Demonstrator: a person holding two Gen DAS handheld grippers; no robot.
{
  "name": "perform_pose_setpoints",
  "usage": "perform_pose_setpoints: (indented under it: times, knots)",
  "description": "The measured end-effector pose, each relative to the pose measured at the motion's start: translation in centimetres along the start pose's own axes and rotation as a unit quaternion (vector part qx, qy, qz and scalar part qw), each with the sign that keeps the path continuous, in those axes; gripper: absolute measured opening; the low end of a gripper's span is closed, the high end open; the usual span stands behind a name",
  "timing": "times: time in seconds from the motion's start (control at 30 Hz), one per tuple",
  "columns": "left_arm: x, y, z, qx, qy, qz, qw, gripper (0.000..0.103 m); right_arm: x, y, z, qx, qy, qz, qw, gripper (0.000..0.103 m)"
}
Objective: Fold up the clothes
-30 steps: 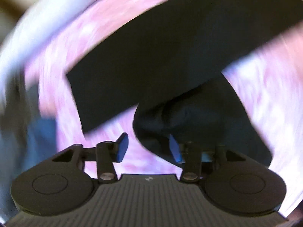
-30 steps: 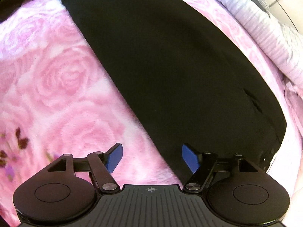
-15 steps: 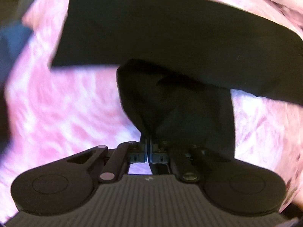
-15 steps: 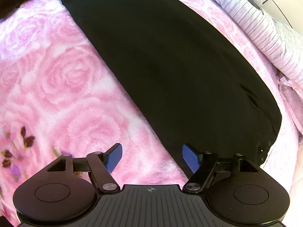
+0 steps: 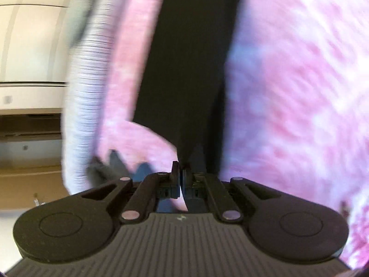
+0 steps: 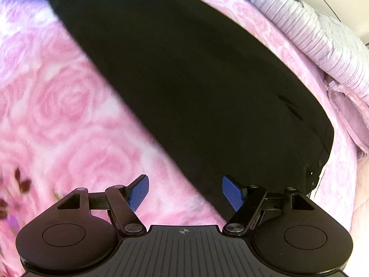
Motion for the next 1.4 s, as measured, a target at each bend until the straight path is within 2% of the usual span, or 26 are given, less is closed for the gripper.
perform_pose_setpoints:
  times: [0.07, 0.2, 0.33, 0.4, 0.43, 0.5, 0.53, 0.57, 0.67, 0.8, 0.9, 1.0, 1.1, 1.17, 1.23, 1.3, 1.4]
  knots:
    - [1.6, -0.1, -0.6, -0.011, -0.010, 0.007, 0.9999, 0.001, -0.6, -0.9, 0.0, -0.003, -0.007, 0.030, 1.000, 0.074]
    - [1.9, -0.1, -0.8, -0.034, -0.007, 0.048, 0.9982, 0.001, 0.6, -2.8, -1.2, 0.004, -0.044, 0.117, 0.992, 0.074]
    - [0.8, 0.1, -1.9, -0.055, -0.003, 0.080, 0.9953, 0.001, 2.0, -4.5, -2.4, 0.013, -0.083, 0.205, 0.975, 0.074]
    - [0.4, 0.1, -2.2, -0.065, 0.000, 0.081, 0.9946, 0.001, 2.6, -5.3, -2.9, 0.017, -0.102, 0.249, 0.963, 0.072]
    - [0.3, 0.0, -2.0, -0.070, 0.002, 0.080, 0.9943, 0.001, 2.9, -5.5, -2.8, 0.020, -0.101, 0.254, 0.962, 0.071]
    - [-0.2, 0.1, -2.6, -0.078, 0.004, 0.079, 0.9938, 0.001, 3.6, -5.8, -2.3, 0.025, -0.088, 0.249, 0.964, 0.056]
    - [-0.5, 0.2, -2.7, -0.080, 0.004, 0.078, 0.9938, 0.001, 3.9, -5.9, -2.1, 0.027, -0.082, 0.246, 0.965, 0.017]
    - [-0.7, 0.2, -2.6, -0.082, 0.004, 0.075, 0.9938, 0.001, 4.3, -6.0, -1.8, 0.030, -0.076, 0.243, 0.966, 0.007]
    - [-0.5, 0.6, -0.5, -0.076, 0.001, 0.056, 0.9955, 0.001, 5.3, -6.4, -1.0, 0.038, -0.058, 0.236, 0.969, 0.006]
    - [-0.1, 1.2, 2.6, -0.065, -0.005, 0.029, 0.9974, 0.001, 6.3, -7.2, 4.4, 0.050, -0.051, 0.218, 0.973, 0.005]
    - [2.9, 0.8, 4.5, -0.071, -0.030, -0.003, 0.9971, 0.001, 6.4, -9.8, 6.4, 0.042, -0.035, 0.225, 0.973, 0.005]
    - [6.8, 0.2, 5.1, -0.088, -0.073, -0.016, 0.9933, 0.001, 6.4, -12.1, 3.9, 0.030, -0.014, 0.237, 0.971, 0.006]
    - [8.7, -0.1, 5.7, -0.099, -0.104, -0.010, 0.9896, 0.006, 5.8, -12.6, 1.2, 0.007, 0.005, 0.260, 0.966, 0.014]
    - [9.7, -0.2, 6.1, -0.106, -0.122, -0.004, 0.9869, 0.011, 5.7, -13.0, 0.6, -0.007, 0.014, 0.256, 0.967, 0.023]
    - [9.0, -0.7, 6.8, -0.107, -0.125, 0.030, 0.9860, 0.014, 6.0, -12.5, 1.3, -0.008, 0.016, 0.235, 0.972, 0.032]
    - [7.4, -1.6, 7.3, -0.109, -0.124, 0.081, 0.9830, 0.020, 6.2, -11.3, 2.4, -0.001, 0.015, 0.216, 0.976, 0.035]
    - [4.0, -3.3, 7.6, -0.110, -0.119, 0.175, 0.9712, 0.027, 4.4, -8.8, 5.4, 0.020, 0.018, 0.183, 0.983, 0.037]
Point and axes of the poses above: each gripper's, at about its wrist camera, not at the fingertips, and z roughly against the way its jaws point, x to its right, y to its top, the point moved 10 cm from there along -z, roughly the way its jaws point, and after that the axes turned 7 degrees about x, right-handed, at the moved point
